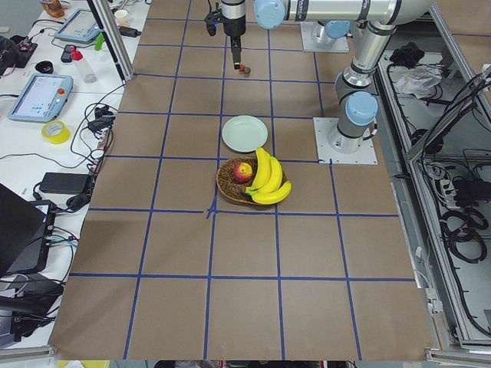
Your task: Collect all strawberries into plate
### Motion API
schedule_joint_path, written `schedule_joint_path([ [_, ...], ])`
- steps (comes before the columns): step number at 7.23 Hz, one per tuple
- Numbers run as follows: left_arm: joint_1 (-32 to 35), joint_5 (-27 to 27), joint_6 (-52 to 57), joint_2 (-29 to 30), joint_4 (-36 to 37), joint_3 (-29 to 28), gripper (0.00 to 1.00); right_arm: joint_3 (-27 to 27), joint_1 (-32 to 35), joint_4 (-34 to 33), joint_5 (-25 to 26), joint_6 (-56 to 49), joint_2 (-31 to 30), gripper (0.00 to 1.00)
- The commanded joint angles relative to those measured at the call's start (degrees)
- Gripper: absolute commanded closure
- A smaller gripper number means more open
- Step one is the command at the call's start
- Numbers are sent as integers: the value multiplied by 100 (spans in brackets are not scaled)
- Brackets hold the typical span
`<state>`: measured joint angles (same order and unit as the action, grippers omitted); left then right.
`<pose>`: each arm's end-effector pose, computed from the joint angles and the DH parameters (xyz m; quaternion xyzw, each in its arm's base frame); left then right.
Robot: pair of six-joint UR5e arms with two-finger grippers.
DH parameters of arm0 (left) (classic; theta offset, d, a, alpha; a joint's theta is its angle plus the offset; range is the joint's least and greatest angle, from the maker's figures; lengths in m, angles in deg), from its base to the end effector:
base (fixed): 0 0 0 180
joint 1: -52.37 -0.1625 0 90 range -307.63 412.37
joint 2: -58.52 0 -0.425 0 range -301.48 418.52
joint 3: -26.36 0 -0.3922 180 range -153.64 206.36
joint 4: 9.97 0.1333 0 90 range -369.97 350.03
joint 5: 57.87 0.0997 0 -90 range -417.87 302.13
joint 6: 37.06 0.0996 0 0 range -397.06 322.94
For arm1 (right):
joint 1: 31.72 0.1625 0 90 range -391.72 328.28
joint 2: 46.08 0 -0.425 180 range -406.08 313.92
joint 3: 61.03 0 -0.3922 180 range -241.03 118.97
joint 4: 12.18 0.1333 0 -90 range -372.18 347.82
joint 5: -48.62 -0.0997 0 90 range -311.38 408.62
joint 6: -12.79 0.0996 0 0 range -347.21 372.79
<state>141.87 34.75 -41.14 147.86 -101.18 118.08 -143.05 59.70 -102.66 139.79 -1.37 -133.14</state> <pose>-0.1245 -0.4840 0.4768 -0.0395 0.9988 0.0191 0.0235 0.1441 -0.5179 0.5319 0.1349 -0.9896 0.0467 0.0155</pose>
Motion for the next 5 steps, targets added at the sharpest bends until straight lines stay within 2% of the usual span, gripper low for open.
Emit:
schedule_joint_path([
  [1,-12,-24,13,-65,-1,-22,0,-41,-1,21,-12,1,5,0],
  [5,-47,3,21,-66,7,21,0,-85,17,-5,-82,123,40,0],
])
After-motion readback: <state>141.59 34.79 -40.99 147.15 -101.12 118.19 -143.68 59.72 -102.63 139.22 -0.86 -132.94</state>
